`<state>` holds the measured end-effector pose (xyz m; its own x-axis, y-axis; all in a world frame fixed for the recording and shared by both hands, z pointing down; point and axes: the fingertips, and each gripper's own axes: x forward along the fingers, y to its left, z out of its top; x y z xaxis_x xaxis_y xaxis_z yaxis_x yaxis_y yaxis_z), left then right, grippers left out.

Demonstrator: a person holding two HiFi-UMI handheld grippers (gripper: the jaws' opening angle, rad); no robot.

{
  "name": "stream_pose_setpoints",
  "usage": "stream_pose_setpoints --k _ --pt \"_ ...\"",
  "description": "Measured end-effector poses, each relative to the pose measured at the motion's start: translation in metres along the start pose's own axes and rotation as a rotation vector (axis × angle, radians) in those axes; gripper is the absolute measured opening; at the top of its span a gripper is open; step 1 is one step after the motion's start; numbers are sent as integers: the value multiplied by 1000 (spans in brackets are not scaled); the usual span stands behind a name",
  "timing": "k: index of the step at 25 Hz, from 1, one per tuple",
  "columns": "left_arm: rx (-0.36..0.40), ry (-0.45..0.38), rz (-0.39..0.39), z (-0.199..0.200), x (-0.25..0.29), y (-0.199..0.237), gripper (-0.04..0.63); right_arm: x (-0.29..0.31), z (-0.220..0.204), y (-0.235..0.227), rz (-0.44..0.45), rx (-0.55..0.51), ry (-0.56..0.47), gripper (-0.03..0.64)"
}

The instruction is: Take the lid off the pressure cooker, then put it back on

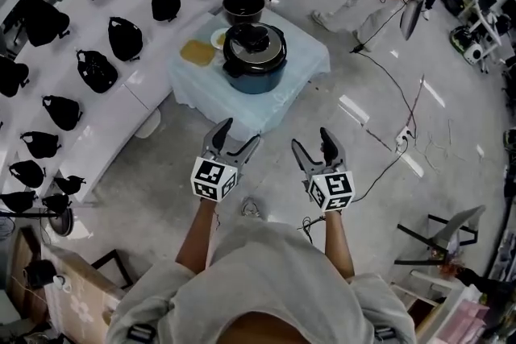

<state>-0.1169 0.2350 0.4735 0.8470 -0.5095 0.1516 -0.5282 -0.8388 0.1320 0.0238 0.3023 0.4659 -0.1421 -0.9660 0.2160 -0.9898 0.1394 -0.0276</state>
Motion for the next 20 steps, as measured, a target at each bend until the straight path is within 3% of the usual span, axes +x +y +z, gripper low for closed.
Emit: stream_pose_setpoints --k 12,20 --pt "-8 30 -46 3 80 42 324 69 0 -49 -35 23 31 318" --pt "11 19 -9 15 155 73 324 138 1 -106 3 40 26 318"
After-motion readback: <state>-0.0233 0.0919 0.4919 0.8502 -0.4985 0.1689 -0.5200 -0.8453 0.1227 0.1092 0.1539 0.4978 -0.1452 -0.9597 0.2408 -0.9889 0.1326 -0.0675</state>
